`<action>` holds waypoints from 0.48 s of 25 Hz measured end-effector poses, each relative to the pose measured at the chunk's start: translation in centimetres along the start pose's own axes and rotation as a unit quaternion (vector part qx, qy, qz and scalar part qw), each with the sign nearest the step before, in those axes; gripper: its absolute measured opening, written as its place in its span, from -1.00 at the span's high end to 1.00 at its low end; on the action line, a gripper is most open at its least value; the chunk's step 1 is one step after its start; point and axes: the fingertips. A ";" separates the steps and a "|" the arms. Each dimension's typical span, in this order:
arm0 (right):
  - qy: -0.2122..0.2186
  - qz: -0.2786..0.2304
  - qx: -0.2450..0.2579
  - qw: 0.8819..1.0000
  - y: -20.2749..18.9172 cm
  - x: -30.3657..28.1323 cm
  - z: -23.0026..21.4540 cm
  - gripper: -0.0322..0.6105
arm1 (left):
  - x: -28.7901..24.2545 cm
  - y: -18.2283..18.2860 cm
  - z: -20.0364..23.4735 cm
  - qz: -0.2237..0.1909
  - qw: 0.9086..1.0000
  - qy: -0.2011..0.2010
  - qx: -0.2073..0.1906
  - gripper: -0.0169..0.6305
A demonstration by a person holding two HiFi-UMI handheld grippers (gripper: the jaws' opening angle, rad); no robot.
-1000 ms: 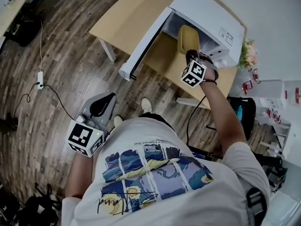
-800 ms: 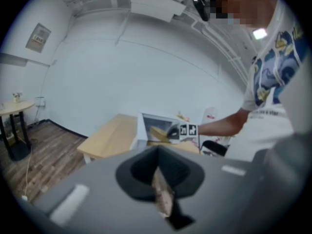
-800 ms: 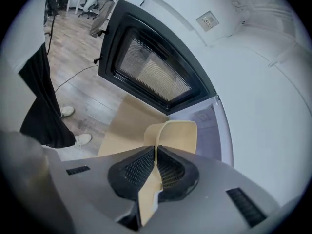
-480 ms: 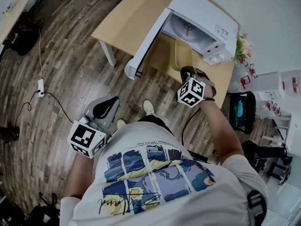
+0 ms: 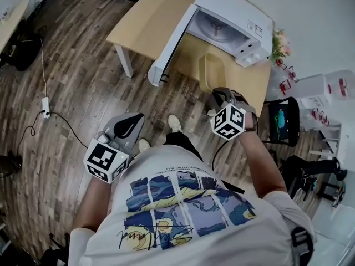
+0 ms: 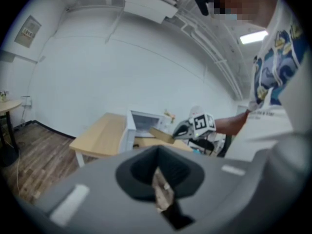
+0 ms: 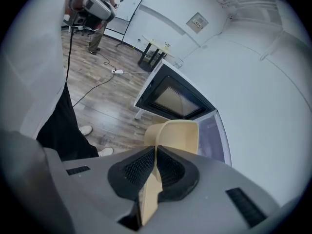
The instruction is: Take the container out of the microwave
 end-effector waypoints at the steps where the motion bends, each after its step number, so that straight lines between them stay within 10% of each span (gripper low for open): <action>1: 0.000 0.000 -0.001 1.000 0.1 0.6 0.4 0.85 | 0.1 -0.1 -0.2 0.000 1.000 -0.004 -0.002 0.92; 12: -0.005 0.002 0.010 1.000 1.2 5.4 3.5 0.85 | 1.4 -1.5 -1.6 0.002 1.000 -0.025 -0.007 0.92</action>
Point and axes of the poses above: the fingertips, and each gripper's own axes: x backward along the fingers, z to its left, y out of its top, and after that the axes turned 3 degrees about -x, right-handed
